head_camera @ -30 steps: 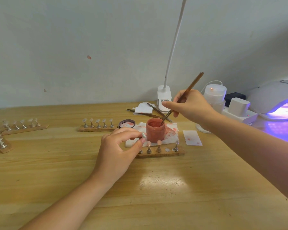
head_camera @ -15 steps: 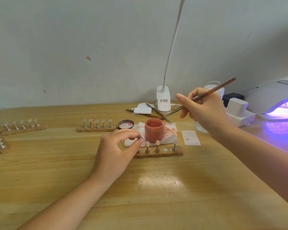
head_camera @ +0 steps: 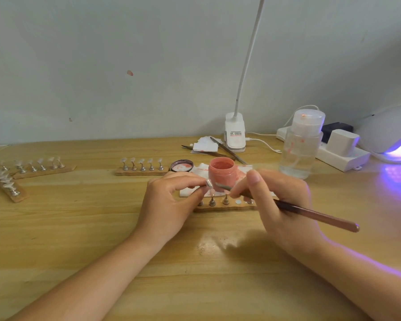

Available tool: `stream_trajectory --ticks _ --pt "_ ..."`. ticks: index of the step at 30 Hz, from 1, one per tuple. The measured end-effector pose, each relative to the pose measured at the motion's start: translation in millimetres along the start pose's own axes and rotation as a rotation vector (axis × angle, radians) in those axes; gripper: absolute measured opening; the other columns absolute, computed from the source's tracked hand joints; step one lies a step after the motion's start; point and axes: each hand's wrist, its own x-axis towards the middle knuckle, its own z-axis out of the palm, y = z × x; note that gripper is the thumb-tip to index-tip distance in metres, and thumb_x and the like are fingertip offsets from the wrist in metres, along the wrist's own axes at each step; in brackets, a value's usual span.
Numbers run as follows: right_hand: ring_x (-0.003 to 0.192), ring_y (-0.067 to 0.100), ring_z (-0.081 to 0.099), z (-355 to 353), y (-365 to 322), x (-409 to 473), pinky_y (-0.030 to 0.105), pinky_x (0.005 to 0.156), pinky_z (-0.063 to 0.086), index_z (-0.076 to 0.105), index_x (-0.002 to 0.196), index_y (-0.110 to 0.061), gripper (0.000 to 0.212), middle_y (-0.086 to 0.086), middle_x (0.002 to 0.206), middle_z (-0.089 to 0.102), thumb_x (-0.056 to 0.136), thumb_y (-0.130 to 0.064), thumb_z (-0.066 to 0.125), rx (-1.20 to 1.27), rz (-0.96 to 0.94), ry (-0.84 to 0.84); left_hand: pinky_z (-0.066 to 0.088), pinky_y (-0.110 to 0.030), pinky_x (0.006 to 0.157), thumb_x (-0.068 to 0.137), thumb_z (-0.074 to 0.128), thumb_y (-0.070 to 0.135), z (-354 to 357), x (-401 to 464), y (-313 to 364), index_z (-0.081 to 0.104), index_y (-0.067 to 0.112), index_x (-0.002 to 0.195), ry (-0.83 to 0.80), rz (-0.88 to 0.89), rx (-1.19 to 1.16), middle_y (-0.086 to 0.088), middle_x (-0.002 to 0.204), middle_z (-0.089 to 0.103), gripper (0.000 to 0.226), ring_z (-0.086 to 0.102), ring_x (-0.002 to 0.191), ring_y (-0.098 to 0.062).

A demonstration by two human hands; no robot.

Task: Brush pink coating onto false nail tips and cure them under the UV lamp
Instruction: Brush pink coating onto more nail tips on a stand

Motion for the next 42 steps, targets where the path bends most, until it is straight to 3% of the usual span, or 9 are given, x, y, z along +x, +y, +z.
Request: stream_trajectory --ticks 3,7,13,21,26,31,34,38,42 --pt "0.065 -0.003 0.056 2 3 -2 0.013 0.062 0.042 0.069 0.07 -0.004 0.04 -0.017 0.07 0.059 0.091 -0.025 0.042 -0.055 0.021 -0.027 0.04 -0.004 0.075 0.071 0.072 -0.003 0 0 -1 0.07 0.021 0.079 0.0 0.019 0.012 0.021 0.077 0.063 0.026 0.059 0.08 0.009" --pt "0.055 0.006 0.057 1 3 -6 0.021 0.055 0.045 0.067 0.061 -0.004 0.053 -0.002 0.058 0.063 0.091 -0.041 0.042 0.036 0.094 -0.018 0.039 -0.003 0.075 0.072 0.072 -0.004 2 0 -3 0.072 0.018 0.08 -0.002 0.034 0.017 0.022 0.076 0.063 0.024 0.058 0.08 0.011" --pt "0.058 0.007 0.06 4 1 -4 0.027 0.058 0.048 0.07 0.069 -0.012 0.031 -0.01 0.062 0.065 0.085 -0.035 0.058 -0.034 0.109 0.016 0.038 -0.004 0.077 0.074 0.071 -0.003 2 0 -5 0.073 0.016 0.081 -0.017 0.067 0.013 0.013 0.079 0.067 0.02 0.058 0.081 0.009" --pt "0.058 0.004 0.061 5 2 -5 0.017 0.058 0.045 0.066 0.068 -0.014 0.037 -0.006 0.062 0.064 0.09 -0.032 0.042 0.061 0.139 0.022 0.037 -0.003 0.078 0.074 0.068 0.006 3 0 -5 0.068 0.026 0.085 -0.006 0.107 0.016 0.022 0.079 0.062 0.023 0.056 0.082 0.014" --pt "0.058 0.01 0.063 5 3 -5 0.026 0.058 0.05 0.066 0.068 -0.014 0.04 0.0 0.061 0.065 0.092 -0.035 0.042 0.112 0.14 0.067 0.038 -0.004 0.079 0.075 0.066 0.013 3 0 -5 0.069 0.025 0.085 -0.008 0.102 -0.004 0.019 0.079 0.064 0.016 0.055 0.082 0.014" --pt "0.052 0.01 0.06 6 2 -6 0.023 0.055 0.049 0.066 0.062 -0.01 0.043 0.003 0.055 0.063 0.091 -0.033 0.044 0.169 0.211 0.07 0.038 -0.005 0.078 0.075 0.068 0.011 3 0 -6 0.068 0.026 0.086 -0.011 0.121 0.001 0.021 0.079 0.065 0.019 0.056 0.082 0.013" --pt "0.059 0.012 0.064 7 1 -4 0.031 0.062 0.053 0.065 0.067 -0.016 0.039 -0.004 0.062 0.065 0.091 -0.033 0.039 0.13 0.174 0.082 0.038 -0.005 0.077 0.074 0.068 0.011 4 1 -7 0.068 0.025 0.085 0.004 0.146 -0.002 0.02 0.078 0.066 0.018 0.057 0.079 0.013" --pt "0.052 0.012 0.061 7 0 -5 0.025 0.057 0.05 0.066 0.061 -0.012 0.042 0.005 0.055 0.064 0.092 -0.034 0.046 0.171 0.254 0.081 0.041 -0.006 0.073 0.072 0.073 0.005 4 1 -10 0.073 0.025 0.087 0.012 0.099 -0.022 0.026 0.074 0.065 0.025 0.058 0.076 0.009" --pt "0.059 0.012 0.064 6 -1 -5 0.027 0.062 0.052 0.065 0.068 -0.017 0.037 -0.003 0.062 0.066 0.094 -0.032 0.043 0.143 0.192 0.095 0.042 -0.008 0.071 0.071 0.073 0.006 3 0 -11 0.071 0.027 0.087 0.009 0.055 -0.066 0.031 0.069 0.064 0.026 0.06 0.073 0.005"
